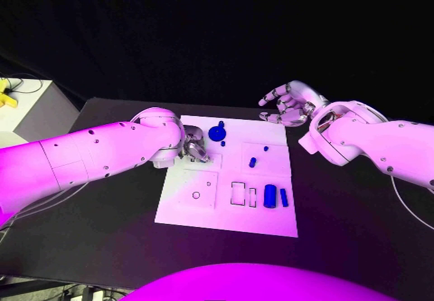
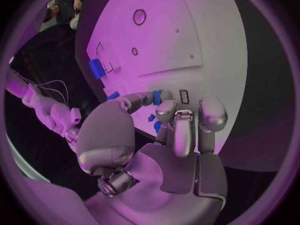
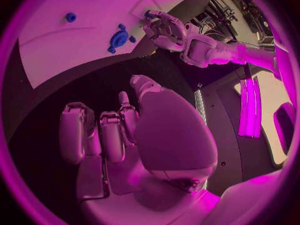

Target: Assemble the parts on the task board

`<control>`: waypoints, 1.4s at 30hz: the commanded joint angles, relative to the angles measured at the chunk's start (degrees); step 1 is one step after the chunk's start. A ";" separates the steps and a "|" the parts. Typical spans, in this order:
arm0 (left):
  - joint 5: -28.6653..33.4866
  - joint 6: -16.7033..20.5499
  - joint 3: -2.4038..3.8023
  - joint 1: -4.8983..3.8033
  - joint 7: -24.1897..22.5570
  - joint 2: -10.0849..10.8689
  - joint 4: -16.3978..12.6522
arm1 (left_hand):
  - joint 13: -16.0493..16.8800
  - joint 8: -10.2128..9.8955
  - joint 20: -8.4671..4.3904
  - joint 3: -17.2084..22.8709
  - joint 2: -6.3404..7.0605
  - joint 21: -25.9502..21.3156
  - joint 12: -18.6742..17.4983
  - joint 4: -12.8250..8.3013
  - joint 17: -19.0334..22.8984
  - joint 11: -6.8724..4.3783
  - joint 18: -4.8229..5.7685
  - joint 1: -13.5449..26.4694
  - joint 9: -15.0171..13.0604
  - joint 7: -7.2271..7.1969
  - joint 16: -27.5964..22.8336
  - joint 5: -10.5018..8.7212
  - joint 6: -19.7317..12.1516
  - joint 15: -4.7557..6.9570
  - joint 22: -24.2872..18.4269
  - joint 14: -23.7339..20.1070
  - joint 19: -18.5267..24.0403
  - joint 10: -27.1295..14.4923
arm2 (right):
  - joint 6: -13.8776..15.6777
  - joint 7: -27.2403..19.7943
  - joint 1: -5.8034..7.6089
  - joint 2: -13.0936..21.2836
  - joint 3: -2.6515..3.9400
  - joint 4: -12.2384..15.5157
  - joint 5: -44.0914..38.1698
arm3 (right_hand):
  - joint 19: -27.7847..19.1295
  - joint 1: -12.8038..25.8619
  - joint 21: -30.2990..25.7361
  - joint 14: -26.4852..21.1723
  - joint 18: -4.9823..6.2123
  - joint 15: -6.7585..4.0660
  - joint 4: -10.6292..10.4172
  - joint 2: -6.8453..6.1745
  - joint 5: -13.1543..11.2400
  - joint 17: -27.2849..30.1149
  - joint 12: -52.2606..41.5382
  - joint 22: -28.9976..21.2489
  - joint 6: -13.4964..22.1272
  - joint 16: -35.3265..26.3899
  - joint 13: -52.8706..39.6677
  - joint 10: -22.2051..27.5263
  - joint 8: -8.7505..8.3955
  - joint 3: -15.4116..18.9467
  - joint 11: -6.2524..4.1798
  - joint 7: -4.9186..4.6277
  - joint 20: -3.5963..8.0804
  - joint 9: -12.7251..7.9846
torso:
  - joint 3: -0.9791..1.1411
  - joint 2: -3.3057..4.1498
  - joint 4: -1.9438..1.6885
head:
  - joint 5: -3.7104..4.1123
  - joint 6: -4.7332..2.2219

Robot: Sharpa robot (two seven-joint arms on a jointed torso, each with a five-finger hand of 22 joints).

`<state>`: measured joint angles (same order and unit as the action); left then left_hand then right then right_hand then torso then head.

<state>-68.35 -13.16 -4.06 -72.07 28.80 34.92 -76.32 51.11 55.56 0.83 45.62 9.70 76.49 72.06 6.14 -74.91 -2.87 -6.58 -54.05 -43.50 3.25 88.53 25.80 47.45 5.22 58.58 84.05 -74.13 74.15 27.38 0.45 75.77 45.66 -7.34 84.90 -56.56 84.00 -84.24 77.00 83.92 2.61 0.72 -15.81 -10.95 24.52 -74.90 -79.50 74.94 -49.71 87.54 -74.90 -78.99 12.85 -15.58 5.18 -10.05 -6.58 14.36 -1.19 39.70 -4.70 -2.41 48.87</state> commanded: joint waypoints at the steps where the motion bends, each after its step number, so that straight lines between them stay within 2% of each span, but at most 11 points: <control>1: -0.25 -0.61 -0.12 0.24 -0.13 -0.46 0.24 | -0.23 -0.33 -0.08 4.75 -0.94 0.13 -0.14 -5.30 -11.92 -0.08 0.49 -0.34 0.09 -2.43 0.19 -0.27 1.99 0.55 0.02 5.09 -0.27 0.20 | -0.67 -0.41 -0.05 0.01 0.02 0.03 -0.56 | 0.28 0.07 -0.13 4.53 0.54 -0.05 -0.03 -0.29 0.13 -9.79 -0.14 5.76 0.39 -0.12 -4.12 0.22 0.18 -0.23 -0.04 -0.11 0.16 -0.09 | 0.00 0.05 0.02 | 0.09 0.06; 16: -0.28 -0.38 -0.12 0.43 -0.07 -0.61 0.70 | -0.82 -1.22 -0.23 -4.00 -0.07 -0.33 -0.58 -1.45 -11.43 -0.18 0.51 0.34 0.36 -2.64 -0.07 -0.78 2.08 0.67 -0.17 4.95 -0.43 -0.55 | -0.65 -0.49 -0.06 0.01 0.02 0.01 -0.56 | 0.22 0.34 -0.33 4.51 0.58 -0.04 0.01 -0.52 0.25 -9.69 -0.04 5.64 0.47 -0.17 -3.95 0.36 0.25 -0.78 -0.03 -0.12 0.16 -0.12 | -0.01 -0.06 -0.01 | 0.32 0.17; 24: -0.15 0.42 -0.07 0.45 -0.13 -0.34 0.38 | -1.88 -1.63 -0.25 -4.12 -0.39 -0.81 -1.18 -1.52 -10.80 -0.19 0.34 -0.74 0.46 -2.62 -0.35 -0.40 1.51 0.69 -1.08 4.77 0.03 -1.29 | -0.73 -0.49 -0.08 0.02 0.02 -0.01 -0.56 | 0.22 0.34 -0.33 4.51 0.58 -0.04 0.01 -0.52 0.25 -9.69 -0.04 5.64 0.47 -0.17 -3.95 0.36 0.25 -0.78 -0.03 -0.12 0.16 -0.12 | -0.01 -0.04 0.04 | 0.37 0.10; 30: 1.00 1.26 -0.01 0.45 -0.27 0.03 -0.01 | -3.40 -2.73 -0.05 -0.97 -0.47 -1.53 -2.21 -2.40 -10.06 0.22 0.15 -3.38 0.68 -2.04 -0.75 0.16 -0.18 0.41 -2.25 4.54 0.69 -2.74 | -0.79 -0.48 -0.09 0.06 0.02 -0.01 -0.56 | 0.22 0.34 -0.33 4.51 0.58 -0.04 0.01 -0.52 0.25 -9.69 -0.04 5.64 0.47 -0.17 -3.95 0.36 0.25 -0.78 -0.03 -0.12 0.16 -0.12 | -0.01 -0.05 -0.02 | 0.46 0.07; 32: 1.74 1.55 0.01 0.45 -0.34 0.20 -0.17 | -4.97 -3.65 0.30 2.41 0.00 -2.24 -3.22 -3.25 -9.30 0.80 -0.07 -4.34 0.87 -1.32 -1.14 0.17 -1.39 0.02 -3.52 4.29 1.43 -4.02 | -0.80 -0.48 -0.09 0.07 0.02 -0.02 -0.56 | 0.22 0.34 -0.33 4.51 0.58 -0.04 0.01 -0.52 0.25 -9.69 -0.04 5.64 0.47 -0.17 -3.95 0.36 0.25 -0.78 -0.03 -0.12 0.16 -0.12 | -0.01 -0.06 -0.03 | 0.47 0.07; 35: 2.65 1.77 0.06 0.45 -0.41 0.47 -0.44 | -5.80 -4.47 0.62 5.02 -0.09 -2.53 -3.74 -4.23 -8.96 1.25 -0.20 -4.98 1.07 -0.70 -1.34 0.17 -1.99 -0.36 -4.10 4.17 1.79 -4.74 | -0.84 -0.47 -0.10 0.08 0.02 -0.03 -0.56 | 0.22 0.34 -0.33 4.51 0.58 -0.04 0.01 -0.52 0.25 -9.69 -0.04 5.64 0.47 -0.17 -3.95 0.36 0.25 -0.78 -0.03 -0.12 0.16 -0.12 | 0.00 -0.09 -0.02 | 0.46 0.10; 42: 4.07 1.69 0.25 0.44 -0.48 1.24 -1.19 | -6.69 -5.12 0.90 6.61 0.02 -2.73 -4.29 -5.19 -8.65 1.60 -0.31 -5.26 1.21 -0.26 -1.51 0.14 -2.25 -0.65 -4.59 4.05 2.12 -5.46 | -0.98 -0.45 -0.11 0.11 0.02 -0.07 -0.56 | 0.22 0.34 -0.33 4.51 0.58 -0.04 0.01 -0.52 0.25 -9.69 -0.04 5.64 0.47 -0.17 -3.95 0.36 0.25 -0.78 -0.03 -0.12 0.16 -0.12 | 0.01 -0.10 -0.02 | 0.48 0.07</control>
<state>-66.05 -11.89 -3.77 -71.80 28.70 36.14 -77.25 44.43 50.34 1.76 45.00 11.16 74.05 68.00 7.91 -74.91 -1.43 -6.59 -57.16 -42.34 2.95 87.37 25.64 45.23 5.08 54.04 83.95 -72.35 68.99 27.25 0.42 75.71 45.75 -7.34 84.85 -56.56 84.00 -84.01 77.00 83.92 2.61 0.72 -15.74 -11.18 24.52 -74.90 -79.50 74.91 -49.71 87.54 -74.92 -78.99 12.85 -16.16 5.18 -10.05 -6.58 14.29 -1.19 39.61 -4.71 -1.92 48.93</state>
